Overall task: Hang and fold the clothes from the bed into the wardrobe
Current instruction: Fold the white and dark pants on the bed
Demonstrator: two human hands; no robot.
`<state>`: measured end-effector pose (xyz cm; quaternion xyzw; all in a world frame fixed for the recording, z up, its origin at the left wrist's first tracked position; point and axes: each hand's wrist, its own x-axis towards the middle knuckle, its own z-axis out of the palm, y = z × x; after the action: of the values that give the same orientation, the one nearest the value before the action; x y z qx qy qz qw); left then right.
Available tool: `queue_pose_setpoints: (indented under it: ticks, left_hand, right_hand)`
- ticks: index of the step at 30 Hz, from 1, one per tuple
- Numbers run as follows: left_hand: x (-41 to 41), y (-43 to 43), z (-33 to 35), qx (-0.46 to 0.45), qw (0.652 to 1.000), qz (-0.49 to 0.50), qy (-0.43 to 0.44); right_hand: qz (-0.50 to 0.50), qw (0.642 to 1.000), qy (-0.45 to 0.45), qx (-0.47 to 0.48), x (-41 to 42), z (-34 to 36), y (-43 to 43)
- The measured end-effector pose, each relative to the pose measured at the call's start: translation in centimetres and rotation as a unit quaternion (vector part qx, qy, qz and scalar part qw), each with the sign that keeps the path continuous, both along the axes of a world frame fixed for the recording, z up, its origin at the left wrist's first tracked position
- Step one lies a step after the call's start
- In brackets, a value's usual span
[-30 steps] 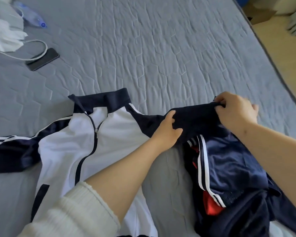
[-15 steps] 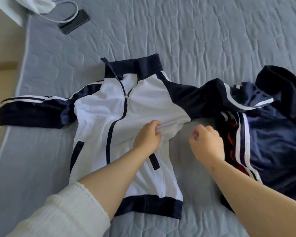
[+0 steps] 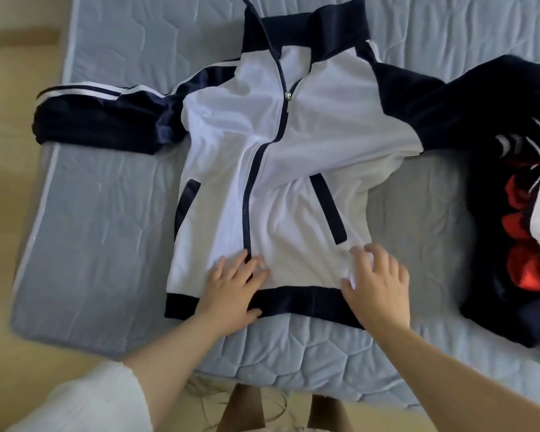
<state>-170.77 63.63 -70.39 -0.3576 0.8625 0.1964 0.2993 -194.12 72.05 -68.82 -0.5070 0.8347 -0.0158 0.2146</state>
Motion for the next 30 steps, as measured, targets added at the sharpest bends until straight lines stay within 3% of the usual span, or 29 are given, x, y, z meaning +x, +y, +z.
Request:
queue_pose_setpoints:
  ticks: [1,3,6,11,13,18,22,28,30]
  left_hand:
    - [0.9,0.4,0.0,0.002,0.999,-0.029,-0.027]
    - [2.5,1.1,-0.3,-0.028,0.994,-0.069,-0.082]
    - [3.6,0.7,-0.5,-0.071,0.988,-0.068,-0.116]
    - [3.7,-1.7,0.6,-0.099,0.988,-0.111,0.051]
    - [3.5,-2.5,1.2,-0.039,0.991,-0.105,0.067]
    - [3.7,-2.7,2.5,0.148,0.986,-0.07,-0.039]
    - [3.2,-1.2,4.1,0.201,0.973,-0.079,-0.086]
    - [3.2,0.5,5.1,0.332,0.934,0.002,-0.134]
    - [3.6,0.8,4.8,0.375,0.915,0.05,-0.14]
  right_hand:
    - [0.102,0.994,-0.02,0.01,0.7,0.1,0.8]
    - [0.238,0.963,-0.054,0.118,1.8,-0.3,2.1]
    - [0.248,0.95,0.01,0.189,1.7,-1.8,3.0]
    - [0.237,0.956,0.023,0.174,1.0,-1.9,2.4]
    - [0.236,0.952,0.007,0.197,1.2,-1.0,2.6]
    - [0.202,0.932,-0.052,0.297,2.1,2.1,4.2]
    - [0.217,0.882,-0.102,0.406,2.8,3.7,4.8]
    - [0.239,0.801,-0.168,0.522,2.8,4.0,4.3]
    - [0.203,0.794,-0.187,0.542,2.7,4.0,3.8]
